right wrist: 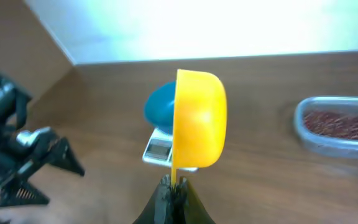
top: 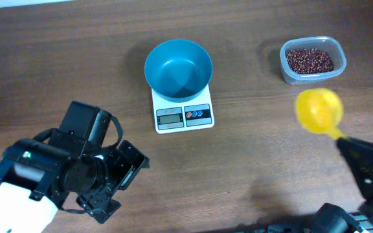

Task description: Scoop item into bowl and weigh 50g on scale

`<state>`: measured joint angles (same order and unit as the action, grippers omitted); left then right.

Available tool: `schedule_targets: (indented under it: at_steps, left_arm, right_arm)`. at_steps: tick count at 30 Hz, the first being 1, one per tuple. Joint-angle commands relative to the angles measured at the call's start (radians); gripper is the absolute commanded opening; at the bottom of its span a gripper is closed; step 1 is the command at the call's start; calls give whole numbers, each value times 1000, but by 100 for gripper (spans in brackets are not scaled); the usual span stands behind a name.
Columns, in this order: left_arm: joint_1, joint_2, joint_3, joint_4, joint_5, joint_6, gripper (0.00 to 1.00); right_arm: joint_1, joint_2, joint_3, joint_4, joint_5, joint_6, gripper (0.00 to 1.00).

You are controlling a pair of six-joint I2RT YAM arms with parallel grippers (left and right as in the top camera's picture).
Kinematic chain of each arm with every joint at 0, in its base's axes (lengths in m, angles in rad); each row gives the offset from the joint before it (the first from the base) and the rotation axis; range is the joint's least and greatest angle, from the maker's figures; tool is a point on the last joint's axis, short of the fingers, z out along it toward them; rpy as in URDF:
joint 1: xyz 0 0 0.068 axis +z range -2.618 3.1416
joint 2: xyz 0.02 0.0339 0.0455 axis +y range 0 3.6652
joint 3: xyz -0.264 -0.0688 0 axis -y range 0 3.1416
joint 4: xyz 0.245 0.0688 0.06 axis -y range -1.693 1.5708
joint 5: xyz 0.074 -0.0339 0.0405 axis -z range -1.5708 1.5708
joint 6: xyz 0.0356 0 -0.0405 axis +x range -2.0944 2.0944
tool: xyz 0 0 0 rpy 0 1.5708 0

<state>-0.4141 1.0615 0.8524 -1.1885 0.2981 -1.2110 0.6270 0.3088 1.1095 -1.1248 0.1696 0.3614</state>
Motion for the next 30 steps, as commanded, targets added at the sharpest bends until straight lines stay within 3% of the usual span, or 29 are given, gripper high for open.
schedule_targets:
  at_steps: [1,4,8,13,17,18,19,20,27,28,29,30]
  left_arm:
    - [-2,0,-2,42,-18,105,99]
    - [-2,0,18,162,-17,386,99]
    - [-2,0,121,177,-14,762,99]
    - [-2,0,196,182,-28,895,99]
    - [-2,0,196,190,-36,894,99]
    - [-2,0,196,194,-32,894,74]
    - [-2,0,196,200,-32,894,31]
    - [-3,0,196,209,-29,893,2]
    - [-46,7,195,298,-36,838,0]
    - [-52,13,196,306,-32,838,23]
    - [-53,16,196,306,-33,838,56]
    - [-53,16,196,308,-34,838,7]
  right_arm:
    - [-6,-4,59,-58,79,-18,4]
    - [-6,-4,60,-104,78,-17,4]
    - [-6,-4,60,-114,78,-13,4]
    - [-6,-4,60,-140,78,-13,4]
    - [-6,-4,60,-162,79,-14,4]
    - [-6,-4,60,-167,79,-14,4]
    - [-6,-4,60,-171,79,-14,4]
    - [-6,-4,60,-177,82,-14,4]
    - [-6,-4,59,-279,275,-14,4]
    - [-6,-4,58,-293,316,-15,4]
    - [-5,-4,58,-303,347,-18,4]
    - [-6,-4,58,-316,373,-18,4]
